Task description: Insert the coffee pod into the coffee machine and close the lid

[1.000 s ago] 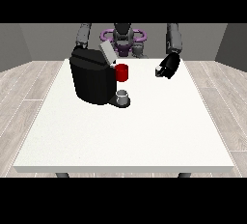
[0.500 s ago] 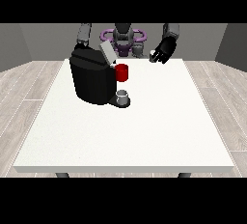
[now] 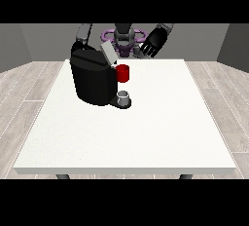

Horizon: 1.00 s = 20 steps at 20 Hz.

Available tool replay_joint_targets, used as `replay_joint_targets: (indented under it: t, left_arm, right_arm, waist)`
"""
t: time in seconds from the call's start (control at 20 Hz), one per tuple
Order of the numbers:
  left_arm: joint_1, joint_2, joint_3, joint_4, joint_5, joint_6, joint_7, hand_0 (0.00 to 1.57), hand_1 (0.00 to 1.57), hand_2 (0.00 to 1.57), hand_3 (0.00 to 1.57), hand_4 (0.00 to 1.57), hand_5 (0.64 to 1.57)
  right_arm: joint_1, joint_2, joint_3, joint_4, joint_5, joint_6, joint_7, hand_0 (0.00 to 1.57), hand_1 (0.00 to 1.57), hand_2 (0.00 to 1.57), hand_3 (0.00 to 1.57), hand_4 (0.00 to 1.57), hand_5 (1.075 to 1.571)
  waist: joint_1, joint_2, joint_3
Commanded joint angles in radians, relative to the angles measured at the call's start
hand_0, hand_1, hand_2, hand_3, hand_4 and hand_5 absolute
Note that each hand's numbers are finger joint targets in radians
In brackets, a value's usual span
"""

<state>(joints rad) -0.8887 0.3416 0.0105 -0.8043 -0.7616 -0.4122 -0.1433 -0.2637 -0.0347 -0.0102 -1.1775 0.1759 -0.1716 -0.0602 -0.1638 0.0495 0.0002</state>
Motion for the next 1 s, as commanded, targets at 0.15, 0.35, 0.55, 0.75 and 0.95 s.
replay_joint_targets:
  t: [0.15,0.35,0.55,0.75,0.95]
  left_arm:
    - [-0.158,-0.046,0.074,0.008,0.050,-0.037,0.139,1.23,1.23,1.26,1.27,0.50,1.571]
    - [-0.198,0.015,0.105,0.034,0.062,-0.068,0.126,1.26,1.26,1.29,1.27,0.49,1.571]
    - [-0.244,0.039,0.109,0.059,0.030,-0.005,0.116,1.20,1.20,1.27,1.26,0.49,1.571]
    - [-0.342,0.115,0.140,0.072,0.041,-0.037,0.089,1.22,1.22,1.28,1.23,0.48,1.571]
    - [-0.306,0.075,0.123,0.093,0.026,-0.012,0.095,1.26,1.26,1.30,1.24,0.49,1.571]
  right_arm:
    - [-0.099,-0.053,-0.065,-0.007,-0.044,0.025,0.032,0.00,0.00,0.00,0.00,0.00,1.571]
    - [-0.057,-0.047,-0.027,-0.051,-0.022,0.033,0.043,0.00,0.00,0.00,0.00,0.00,1.571]
    - [-0.101,-0.009,-0.008,-0.085,-0.015,0.005,0.044,0.00,0.00,0.00,0.00,0.19,1.571]
    - [-0.175,-0.018,-0.033,-0.075,-0.010,-0.024,0.018,0.00,0.00,0.00,0.00,0.00,1.571]
    - [-0.154,-0.026,-0.027,-0.098,-0.008,-0.015,0.071,0.00,0.00,0.00,0.00,0.10,1.571]
  waist:
    - [-0.039,0.043,0.0002]
    - [-0.075,0.042,0.0000]
    - [-0.122,0.138,-0.0001]
    - [-0.122,0.228,0.0000]
    - [-0.134,0.182,-0.0001]
